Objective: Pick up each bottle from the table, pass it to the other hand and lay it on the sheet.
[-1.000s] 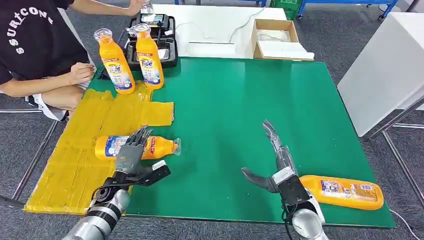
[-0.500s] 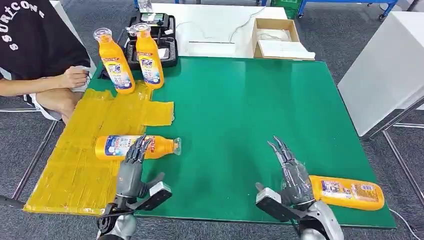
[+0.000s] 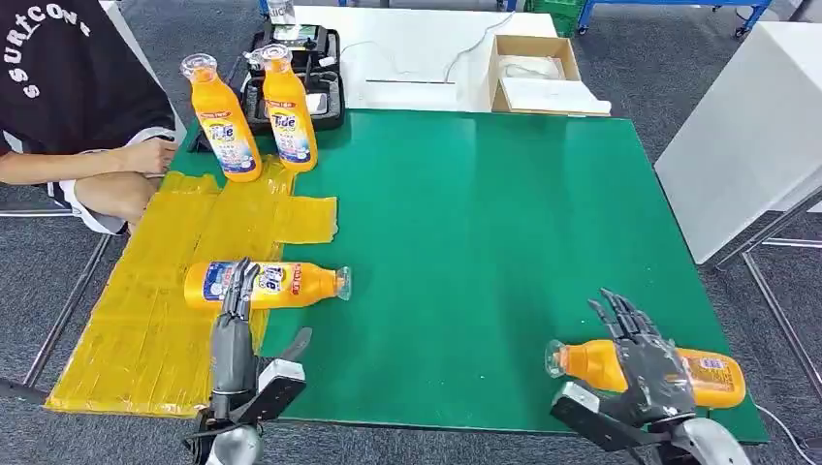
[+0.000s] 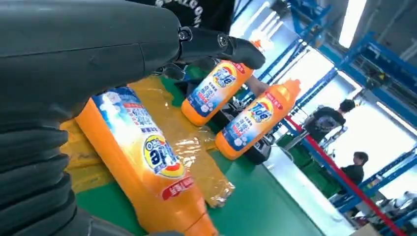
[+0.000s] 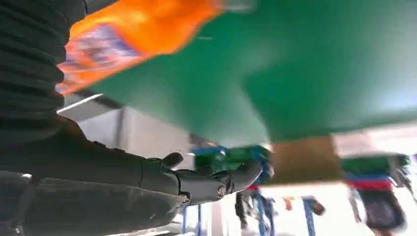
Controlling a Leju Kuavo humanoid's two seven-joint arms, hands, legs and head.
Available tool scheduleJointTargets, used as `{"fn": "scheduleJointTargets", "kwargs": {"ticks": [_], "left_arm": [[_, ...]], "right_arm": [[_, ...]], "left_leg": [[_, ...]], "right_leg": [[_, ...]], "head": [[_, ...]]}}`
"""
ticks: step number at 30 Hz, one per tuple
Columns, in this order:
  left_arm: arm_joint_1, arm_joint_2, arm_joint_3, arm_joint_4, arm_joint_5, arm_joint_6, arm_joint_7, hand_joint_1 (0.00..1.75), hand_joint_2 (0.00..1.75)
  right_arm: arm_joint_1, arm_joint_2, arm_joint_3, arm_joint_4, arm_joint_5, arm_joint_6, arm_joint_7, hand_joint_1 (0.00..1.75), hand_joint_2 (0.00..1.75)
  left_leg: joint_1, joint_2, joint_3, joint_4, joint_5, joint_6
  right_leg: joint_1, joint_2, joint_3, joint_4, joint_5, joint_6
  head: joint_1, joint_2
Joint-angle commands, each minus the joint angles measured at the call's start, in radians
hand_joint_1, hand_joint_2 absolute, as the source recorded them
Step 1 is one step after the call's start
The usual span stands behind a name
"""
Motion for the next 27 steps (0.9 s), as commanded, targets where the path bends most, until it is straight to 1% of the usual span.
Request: {"fn": "scheduleJointTargets", "kwargs": {"ticks": [1,4,5,7,9,14,17,22,24,25,26,27], "left_arm": [[-0.003,0.044,-0.121,0.001,0.112,-0.033,-0.007,0.0,1.75],[-0.002,0.046,-0.129,0.0,0.116,-0.036,-0.008,0.0,1.75],[-0.001,0.048,-0.133,-0.003,0.12,-0.037,-0.008,0.0,1.75],[-0.002,0.052,-0.14,-0.001,0.127,-0.043,-0.007,0.0,1.75],[-0.002,0.057,-0.149,0.0,0.136,-0.048,-0.007,0.0,1.75],[0.001,0.059,-0.159,-0.007,0.15,-0.058,-0.009,0.0,1.75],[0.012,0.065,-0.179,-0.035,0.18,-0.081,-0.025,0.0,1.75],[0.015,0.073,-0.205,-0.057,0.193,-0.099,-0.027,0.0,1.75],[0.012,0.074,-0.21,-0.049,0.195,-0.102,-0.027,0.0,1.75],[0.009,0.074,-0.214,-0.042,0.196,-0.105,-0.027,0.0,1.75],[0.008,0.074,-0.215,-0.039,0.196,-0.106,-0.026,0.0,1.75],[0.008,0.074,-0.215,-0.039,0.196,-0.106,-0.026,0.0,1.75]], "right_arm": [[0.102,-0.073,-0.313,0.046,-0.045,0.148,-0.052,0.0,1.75],[0.093,-0.067,-0.321,0.066,-0.029,0.161,-0.054,0.0,1.75],[0.091,-0.066,-0.317,0.07,-0.018,0.173,-0.054,0.0,1.75],[0.112,-0.09,-0.333,0.073,0.011,0.203,-0.022,0.0,1.75],[0.123,-0.108,-0.364,0.092,0.003,0.231,-0.025,0.0,1.75],[0.114,-0.102,-0.38,0.126,0.013,0.247,-0.028,0.0,1.75],[0.095,-0.08,-0.376,0.158,0.058,0.26,-0.013,0.0,1.75],[0.028,-0.051,-0.307,0.271,0.106,0.25,-0.022,0.0,1.75],[0.008,-0.046,-0.277,0.304,0.123,0.24,-0.015,0.0,1.75],[-0.01,-0.043,-0.251,0.331,0.138,0.233,-0.004,0.0,1.75],[-0.018,-0.04,-0.242,0.342,0.144,0.228,0.0,0.0,1.75],[-0.018,-0.04,-0.242,0.342,0.144,0.228,0.0,0.0,1.75]], "left_leg": [[-0.001,-0.003,0.003,0.0,-0.002,0.0],[-0.001,0.0,0.002,-0.001,-0.001,0.0],[-0.001,0.0,0.004,-0.001,-0.001,0.0],[-0.001,0.0,0.003,-0.001,-0.001,0.0],[-0.001,-0.002,0.005,-0.001,-0.002,0.0],[-0.001,0.0,0.003,-0.001,-0.001,0.001],[-0.001,0.001,0.006,-0.001,-0.002,0.0],[0.0,0.001,0.005,-0.002,-0.001,0.0],[0.0,0.002,0.009,-0.003,-0.002,0.0],[0.001,0.002,0.004,-0.001,-0.001,0.0],[0.001,0.003,0.007,-0.003,-0.001,0.0],[0.0,0.002,0.005,-0.002,-0.001,0.0]], "right_leg": [[-0.002,0.0,0.005,0.0,-0.003,0.001],[-0.001,0.002,0.002,-0.001,0.0,0.001],[-0.002,0.002,0.004,-0.001,-0.001,0.001],[-0.001,0.001,0.003,-0.001,-0.001,0.001],[-0.002,0.001,0.004,-0.001,-0.002,0.001],[-0.001,0.002,0.003,-0.002,0.0,0.001],[-0.001,0.003,0.006,-0.002,-0.001,0.001],[0.0,0.003,0.005,-0.004,0.0,0.001],[-0.001,0.006,0.009,-0.005,-0.001,0.002],[0.001,0.004,0.005,-0.004,0.0,0.002],[0.0,0.005,0.007,-0.005,0.0,0.002],[0.0,0.004,0.005,-0.003,0.0,0.002]], "head": [[0.0,0.0],[0.0,0.0],[0.0,0.0],[0.0,0.0],[0.0,0.0],[0.0,0.0],[0.0,0.0],[0.0,0.0],[0.0,0.0],[0.0,0.0],[0.0,0.0],[0.0,0.0]]}}
